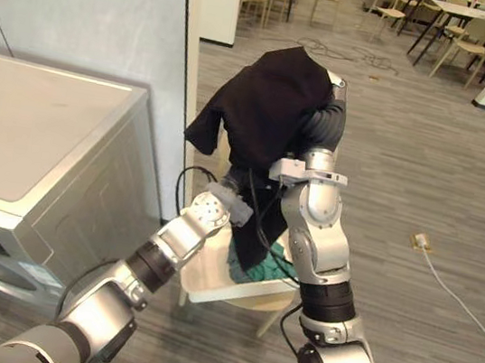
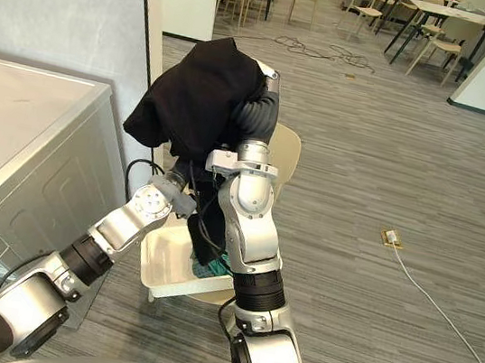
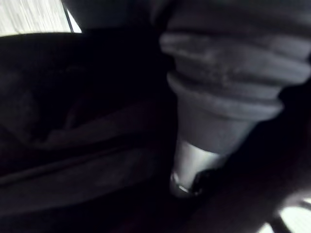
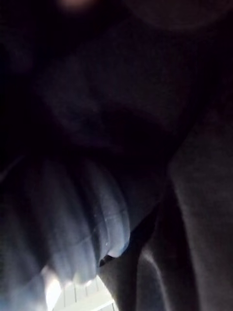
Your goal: Pick up the laundry basket with both hands and put the clothes into the washing machine.
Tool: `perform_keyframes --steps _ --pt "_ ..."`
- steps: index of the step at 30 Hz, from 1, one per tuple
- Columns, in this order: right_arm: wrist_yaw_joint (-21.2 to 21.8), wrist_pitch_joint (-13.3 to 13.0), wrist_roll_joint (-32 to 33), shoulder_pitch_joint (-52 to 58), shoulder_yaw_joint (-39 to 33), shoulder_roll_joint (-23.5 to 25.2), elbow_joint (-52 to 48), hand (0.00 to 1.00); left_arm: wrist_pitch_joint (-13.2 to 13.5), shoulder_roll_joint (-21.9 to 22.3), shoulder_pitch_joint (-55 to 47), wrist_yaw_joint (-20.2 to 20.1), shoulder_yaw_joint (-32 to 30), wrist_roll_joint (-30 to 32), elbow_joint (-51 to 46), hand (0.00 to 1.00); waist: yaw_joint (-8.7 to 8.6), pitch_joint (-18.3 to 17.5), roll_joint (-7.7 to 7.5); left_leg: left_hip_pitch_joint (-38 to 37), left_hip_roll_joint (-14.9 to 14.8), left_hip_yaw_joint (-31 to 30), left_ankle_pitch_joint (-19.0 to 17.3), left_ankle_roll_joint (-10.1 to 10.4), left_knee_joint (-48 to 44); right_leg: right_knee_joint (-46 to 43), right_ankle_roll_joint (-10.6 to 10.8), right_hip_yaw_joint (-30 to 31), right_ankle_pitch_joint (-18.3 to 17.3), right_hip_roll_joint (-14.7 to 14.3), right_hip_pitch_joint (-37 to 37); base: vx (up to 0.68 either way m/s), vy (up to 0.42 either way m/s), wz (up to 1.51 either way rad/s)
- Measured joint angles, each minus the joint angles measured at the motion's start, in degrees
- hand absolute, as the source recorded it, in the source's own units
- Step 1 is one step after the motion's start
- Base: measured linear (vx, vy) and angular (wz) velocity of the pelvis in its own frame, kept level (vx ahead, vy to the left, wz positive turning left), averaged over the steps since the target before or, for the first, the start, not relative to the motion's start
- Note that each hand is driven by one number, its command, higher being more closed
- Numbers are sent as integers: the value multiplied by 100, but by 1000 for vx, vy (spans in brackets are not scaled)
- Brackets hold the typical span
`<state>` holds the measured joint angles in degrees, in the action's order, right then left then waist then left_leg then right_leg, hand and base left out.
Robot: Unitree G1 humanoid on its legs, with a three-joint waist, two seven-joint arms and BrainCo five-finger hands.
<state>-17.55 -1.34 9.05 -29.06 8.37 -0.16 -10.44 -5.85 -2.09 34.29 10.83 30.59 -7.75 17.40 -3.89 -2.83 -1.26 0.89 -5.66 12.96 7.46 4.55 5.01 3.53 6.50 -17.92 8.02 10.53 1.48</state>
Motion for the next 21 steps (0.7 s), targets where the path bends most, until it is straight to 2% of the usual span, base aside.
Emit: perform_keyframes --steps 13,16,20,21 --pt "8 3 -45 199 -23 -23 -15 100 4 120 114 -122 328 -222 238 100 -44 -3 0 5 0 -25 6 -1 0 0 3 -8 -1 -1 0 0 0 0" --pt "41 -1 -50 485 -63 -20 -390 100 4 109 114 -126 325 -221 211 100 -15 -4 0 11 0 -29 6 -1 0 -1 3 -16 -2 -1 -2 0 0 0" --pt "186 -10 -60 785 -137 -38 -509 100 2 39 105 -129 309 -283 11 100 0 -7 -1 10 0 -42 9 0 0 -1 2 -19 -1 -1 -6 0 0 0" --pt "246 -8 -138 996 -313 -34 -509 100 4 7 -12 -133 222 -343 -358 100 20 -7 0 10 0 -51 10 0 0 -1 0 -30 -2 -1 -14 0 0 0"
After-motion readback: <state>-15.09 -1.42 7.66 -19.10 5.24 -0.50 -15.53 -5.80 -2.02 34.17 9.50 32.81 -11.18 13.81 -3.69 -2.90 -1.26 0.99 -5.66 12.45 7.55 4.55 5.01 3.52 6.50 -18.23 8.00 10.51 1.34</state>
